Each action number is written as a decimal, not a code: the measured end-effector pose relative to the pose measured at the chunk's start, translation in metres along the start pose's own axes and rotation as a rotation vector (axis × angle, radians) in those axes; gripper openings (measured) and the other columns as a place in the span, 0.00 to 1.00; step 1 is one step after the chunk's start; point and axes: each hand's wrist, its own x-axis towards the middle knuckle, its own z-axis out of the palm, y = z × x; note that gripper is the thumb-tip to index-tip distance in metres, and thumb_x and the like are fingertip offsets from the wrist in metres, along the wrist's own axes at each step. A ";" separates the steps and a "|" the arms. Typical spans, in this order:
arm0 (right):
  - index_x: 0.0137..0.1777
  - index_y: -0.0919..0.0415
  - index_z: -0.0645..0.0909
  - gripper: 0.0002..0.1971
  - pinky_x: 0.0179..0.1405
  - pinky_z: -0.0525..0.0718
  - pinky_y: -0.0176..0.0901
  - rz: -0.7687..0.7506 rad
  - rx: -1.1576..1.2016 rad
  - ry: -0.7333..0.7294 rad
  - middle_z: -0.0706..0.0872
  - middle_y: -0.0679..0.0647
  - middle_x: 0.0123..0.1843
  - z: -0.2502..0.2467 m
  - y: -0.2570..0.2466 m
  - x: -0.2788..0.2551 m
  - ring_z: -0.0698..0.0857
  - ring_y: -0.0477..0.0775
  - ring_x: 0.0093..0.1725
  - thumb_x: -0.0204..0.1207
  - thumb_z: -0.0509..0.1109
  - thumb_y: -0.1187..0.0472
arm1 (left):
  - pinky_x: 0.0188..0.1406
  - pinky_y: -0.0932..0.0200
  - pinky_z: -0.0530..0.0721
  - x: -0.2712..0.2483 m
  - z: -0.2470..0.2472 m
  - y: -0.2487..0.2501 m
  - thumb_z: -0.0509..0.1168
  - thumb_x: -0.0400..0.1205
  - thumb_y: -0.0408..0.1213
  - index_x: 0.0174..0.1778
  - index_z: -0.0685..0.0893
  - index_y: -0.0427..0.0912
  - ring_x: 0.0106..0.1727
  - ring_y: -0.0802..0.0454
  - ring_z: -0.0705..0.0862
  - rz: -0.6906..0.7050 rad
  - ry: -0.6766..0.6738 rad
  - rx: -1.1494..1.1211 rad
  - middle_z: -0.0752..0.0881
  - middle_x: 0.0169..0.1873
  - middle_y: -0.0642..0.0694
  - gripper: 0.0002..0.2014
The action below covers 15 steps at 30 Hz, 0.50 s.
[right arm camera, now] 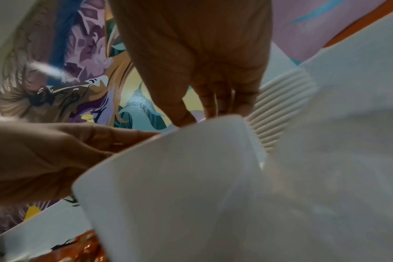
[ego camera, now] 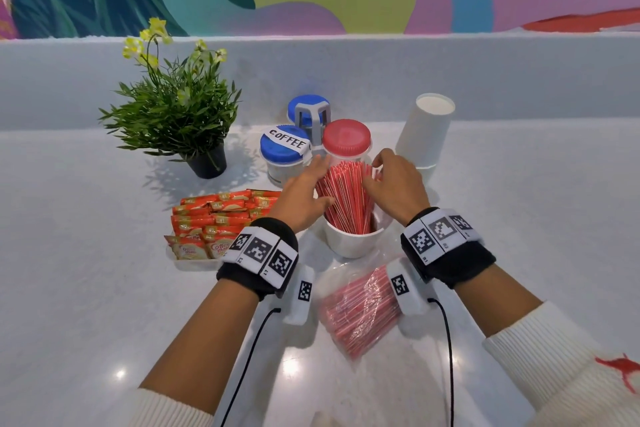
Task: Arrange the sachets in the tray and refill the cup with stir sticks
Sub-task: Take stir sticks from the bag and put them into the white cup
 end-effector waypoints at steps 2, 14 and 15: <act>0.58 0.66 0.74 0.10 0.41 0.72 0.41 -0.068 0.086 -0.070 0.78 0.53 0.42 0.005 -0.002 0.000 0.78 0.52 0.41 0.78 0.63 0.64 | 0.81 0.47 0.59 0.002 0.002 0.000 0.63 0.81 0.30 0.82 0.53 0.49 0.82 0.46 0.56 0.000 -0.015 0.115 0.54 0.83 0.48 0.36; 0.68 0.65 0.73 0.18 0.59 0.77 0.45 -0.080 0.139 -0.026 0.81 0.62 0.62 0.013 -0.006 0.002 0.80 0.58 0.59 0.78 0.60 0.69 | 0.81 0.39 0.56 0.001 -0.006 -0.010 0.61 0.82 0.44 0.82 0.47 0.49 0.83 0.48 0.53 0.045 -0.096 0.334 0.51 0.83 0.48 0.37; 0.69 0.65 0.72 0.18 0.62 0.77 0.47 -0.113 0.155 -0.084 0.81 0.62 0.63 0.013 -0.010 0.000 0.81 0.59 0.61 0.79 0.58 0.69 | 0.81 0.38 0.54 0.001 -0.004 -0.011 0.59 0.83 0.47 0.82 0.45 0.48 0.83 0.48 0.51 0.036 -0.109 0.355 0.49 0.83 0.47 0.37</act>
